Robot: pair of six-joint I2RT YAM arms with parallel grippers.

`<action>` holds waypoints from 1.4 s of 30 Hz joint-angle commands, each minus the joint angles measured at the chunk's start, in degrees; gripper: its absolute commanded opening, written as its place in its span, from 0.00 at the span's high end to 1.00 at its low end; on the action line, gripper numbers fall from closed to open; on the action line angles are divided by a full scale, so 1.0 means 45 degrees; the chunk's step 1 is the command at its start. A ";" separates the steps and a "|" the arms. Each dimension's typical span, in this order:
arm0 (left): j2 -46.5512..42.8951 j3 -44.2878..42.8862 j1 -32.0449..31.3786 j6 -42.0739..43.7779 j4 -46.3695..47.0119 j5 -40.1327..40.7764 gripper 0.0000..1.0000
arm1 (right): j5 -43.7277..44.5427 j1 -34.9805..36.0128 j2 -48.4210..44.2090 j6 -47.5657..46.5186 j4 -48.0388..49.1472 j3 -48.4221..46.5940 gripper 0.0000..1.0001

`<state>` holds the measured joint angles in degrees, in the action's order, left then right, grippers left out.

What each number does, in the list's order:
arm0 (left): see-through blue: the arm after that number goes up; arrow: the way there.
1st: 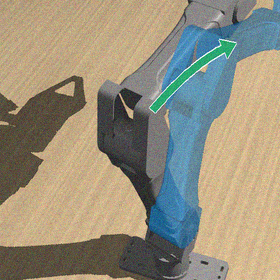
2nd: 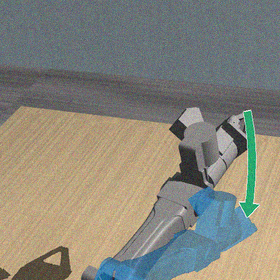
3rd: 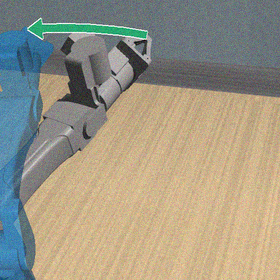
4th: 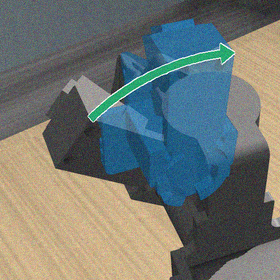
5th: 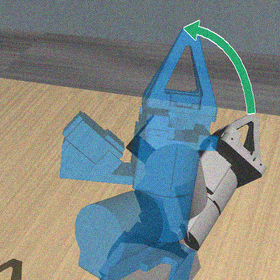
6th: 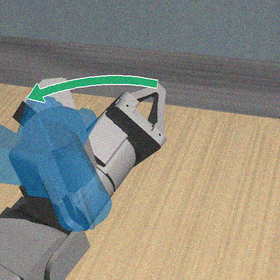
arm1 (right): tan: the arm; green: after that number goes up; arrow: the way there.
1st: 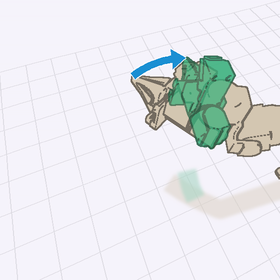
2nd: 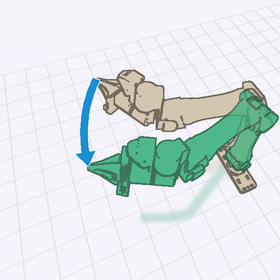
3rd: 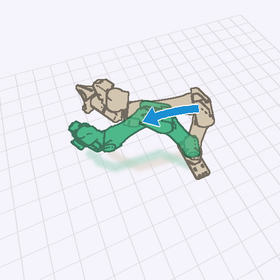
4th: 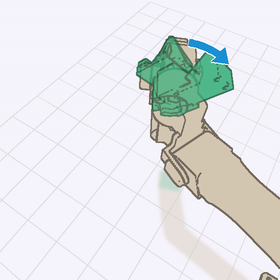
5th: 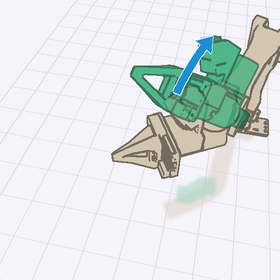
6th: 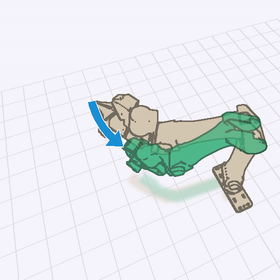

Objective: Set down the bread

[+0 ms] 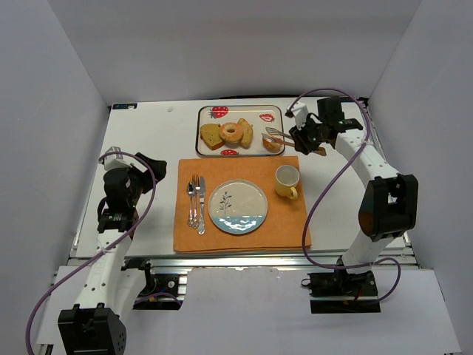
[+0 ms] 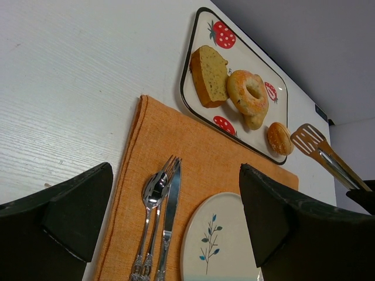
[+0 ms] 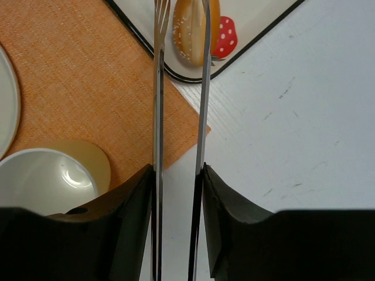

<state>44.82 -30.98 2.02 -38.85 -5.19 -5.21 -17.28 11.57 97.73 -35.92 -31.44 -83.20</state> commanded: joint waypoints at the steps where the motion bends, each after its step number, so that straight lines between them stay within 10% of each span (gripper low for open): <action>1: -0.0194 0.0127 -0.0078 0.0001 -0.0018 0.0123 0.02 | 0.0011 0.0143 0.0215 0.0482 -0.0006 -0.0632 0.57; 42: -0.0194 0.0420 -0.0078 -0.0234 0.0352 0.0045 0.02 | 0.0772 0.0182 0.0703 0.0619 0.0307 -0.0144 0.52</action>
<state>44.73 -29.56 2.02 -39.55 -4.67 -5.10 -13.98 12.40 100.62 -33.43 -29.93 -82.70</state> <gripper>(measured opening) 0.977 0.484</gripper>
